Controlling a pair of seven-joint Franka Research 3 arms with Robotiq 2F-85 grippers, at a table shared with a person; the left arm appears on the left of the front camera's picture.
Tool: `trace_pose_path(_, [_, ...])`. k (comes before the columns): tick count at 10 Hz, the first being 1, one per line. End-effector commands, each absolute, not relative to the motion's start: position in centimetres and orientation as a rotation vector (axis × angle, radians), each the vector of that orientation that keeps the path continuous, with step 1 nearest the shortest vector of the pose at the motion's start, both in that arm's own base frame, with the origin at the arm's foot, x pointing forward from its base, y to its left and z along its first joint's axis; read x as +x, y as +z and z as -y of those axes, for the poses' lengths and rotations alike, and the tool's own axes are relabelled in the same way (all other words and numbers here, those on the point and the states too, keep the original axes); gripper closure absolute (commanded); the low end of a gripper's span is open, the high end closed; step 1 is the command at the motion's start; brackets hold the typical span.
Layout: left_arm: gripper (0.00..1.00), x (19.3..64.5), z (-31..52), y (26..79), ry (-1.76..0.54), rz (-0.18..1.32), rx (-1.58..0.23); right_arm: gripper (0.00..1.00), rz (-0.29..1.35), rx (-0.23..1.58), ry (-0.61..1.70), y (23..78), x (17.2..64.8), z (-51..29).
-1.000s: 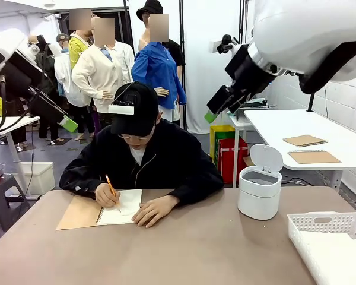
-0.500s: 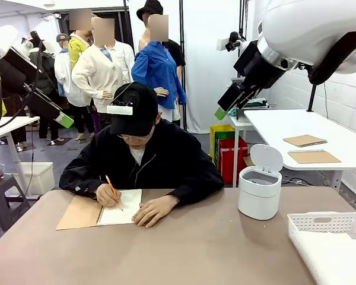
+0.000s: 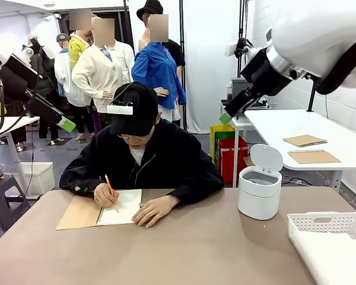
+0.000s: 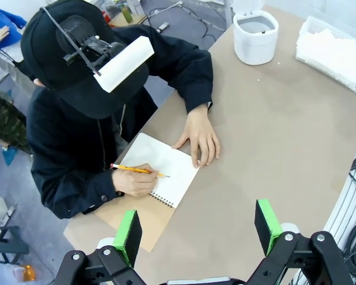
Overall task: Sort the paper based on its condition.
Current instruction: If a person hands you a paper, place it in the Organizing basket , and if it's crumpled, put it in the Trash can.
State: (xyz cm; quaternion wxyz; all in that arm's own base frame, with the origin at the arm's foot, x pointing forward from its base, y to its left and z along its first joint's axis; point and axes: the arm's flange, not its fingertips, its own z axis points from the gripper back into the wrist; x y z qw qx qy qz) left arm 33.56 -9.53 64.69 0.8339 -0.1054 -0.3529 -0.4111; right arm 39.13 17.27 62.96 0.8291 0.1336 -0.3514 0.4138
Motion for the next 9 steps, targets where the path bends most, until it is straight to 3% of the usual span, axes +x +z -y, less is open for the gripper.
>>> trace_pose_path(1, [0.0,34.0,9.1,63.7,-0.902,0.786,-0.293,0.0,0.796,0.335,0.915,60.7,38.7,-16.6])
trace_pose_path(7, [0.0,34.6,9.9,63.2,-0.953,0.785,-0.315,0.0,0.852,0.317,0.886,59.6,37.5,-17.5])
trace_pose_path(9, [0.0,34.0,10.2,63.5,-0.928,0.754,-0.288,0.0,0.766,0.313,0.908,60.2,37.8,-17.7])
